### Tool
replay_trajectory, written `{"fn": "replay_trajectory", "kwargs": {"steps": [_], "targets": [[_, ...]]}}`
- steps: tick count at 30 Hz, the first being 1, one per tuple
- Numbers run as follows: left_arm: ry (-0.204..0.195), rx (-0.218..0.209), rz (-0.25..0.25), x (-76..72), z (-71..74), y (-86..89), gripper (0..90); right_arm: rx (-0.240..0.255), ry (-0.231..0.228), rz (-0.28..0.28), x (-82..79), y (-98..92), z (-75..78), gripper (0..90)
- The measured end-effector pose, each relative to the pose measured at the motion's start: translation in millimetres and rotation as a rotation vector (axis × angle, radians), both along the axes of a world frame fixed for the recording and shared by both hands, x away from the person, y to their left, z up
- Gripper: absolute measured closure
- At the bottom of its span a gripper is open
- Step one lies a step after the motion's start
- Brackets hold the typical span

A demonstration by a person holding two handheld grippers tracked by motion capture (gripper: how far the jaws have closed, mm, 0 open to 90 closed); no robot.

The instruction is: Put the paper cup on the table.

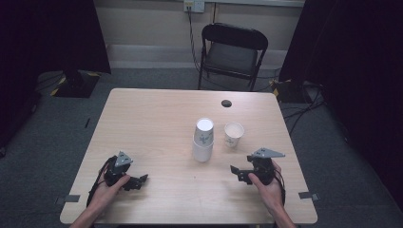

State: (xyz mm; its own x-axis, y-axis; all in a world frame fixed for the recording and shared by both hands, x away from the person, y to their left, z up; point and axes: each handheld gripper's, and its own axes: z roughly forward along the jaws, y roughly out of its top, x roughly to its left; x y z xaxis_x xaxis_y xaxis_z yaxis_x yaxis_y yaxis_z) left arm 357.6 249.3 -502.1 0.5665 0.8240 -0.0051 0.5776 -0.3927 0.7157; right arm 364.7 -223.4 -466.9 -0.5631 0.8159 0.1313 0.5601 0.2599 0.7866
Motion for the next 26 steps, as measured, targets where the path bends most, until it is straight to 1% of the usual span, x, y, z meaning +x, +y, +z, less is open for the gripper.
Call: {"fn": "replay_trajectory", "kwargs": {"steps": [1, 2, 3, 6, 7, 8, 9, 10, 12, 13, 14, 15, 16, 17, 19, 26], "targets": [[0.0, 0.0, 0.0, 0.0, 0.0, 0.0, 0.2, -0.003, 0.011, -0.007, -2.8, 0.9, -3.2, 14.4], [0.0, 0.0, 0.0, 0.0, 0.0, 0.0, 0.2, -0.003, 0.011, -0.007, -2.8, 0.9, -3.2, 14.4], [0.002, 0.005, 0.003, -0.4, 0.3, 0.0, 0.2, -0.035, 0.035, -0.008, -6.9, 4.7, -10.2, 14.4], [0.002, 0.004, 0.017, -1.1, 0.2, -1.6, 0.2, -0.089, 0.065, 0.001, -9.8, 13.8, -19.6, 14.7], [0.002, 0.0, 0.017, -0.9, 0.0, -1.8, 0.0, -0.098, 0.065, 0.0, -10.1, 16.5, -20.9, 14.7], [0.002, 0.0, 0.017, -0.9, 0.0, -1.8, 0.0, -0.11, 0.057, -0.003, -10.4, 19.7, -21.6, 14.7], [0.003, -0.004, 0.018, -0.8, -0.1, -2.1, 0.0, -0.11, 0.057, -0.003, -10.4, 19.7, -21.6, 14.7], [0.004, 0.0, 0.02, -0.5, 0.2, -2.6, 0.0, -0.136, 0.039, 0.004, -11.7, 26.3, -23.3, 14.7], [0.004, 0.0, 0.019, -0.3, 0.1, -3.2, 0.0, -0.145, 0.038, 0.025, -13.1, 31.6, -25.6, 15.8], [0.004, 0.001, 0.018, -0.3, 0.2, -3.1, 0.0, -0.144, 0.029, 0.033, -14.6, 33.4, -26.1, 15.7], [0.004, 0.001, 0.018, -0.3, 0.2, -3.1, 0.0, -0.144, 0.029, 0.033, -14.6, 33.4, -26.1, 15.7], [0.004, 0.001, 0.018, -0.3, 0.2, -3.1, 0.0, -0.156, 0.031, 0.054, -16.9, 36.5, -29.0, 14.5], [0.004, 0.001, 0.018, -0.3, 0.1, -3.2, 0.0, -0.172, 0.016, 0.056, -18.4, 38.0, -30.3, 14.2], [0.004, 0.001, 0.018, -0.2, 0.2, -3.2, 0.0, -0.173, 0.013, 0.057, -18.8, 39.0, -30.5, 13.4], [0.004, 0.001, 0.017, -0.1, 0.2, -3.2, 0.0, -0.171, -0.008, 0.056, -18.8, 39.8, -32.7, 12.3], [0.005, 0.0, 0.016, 0.3, 0.1, -3.5, 0.0, -0.168, 0.001, 0.044, -18.7, 41.6, -32.9, 11.3]]}}
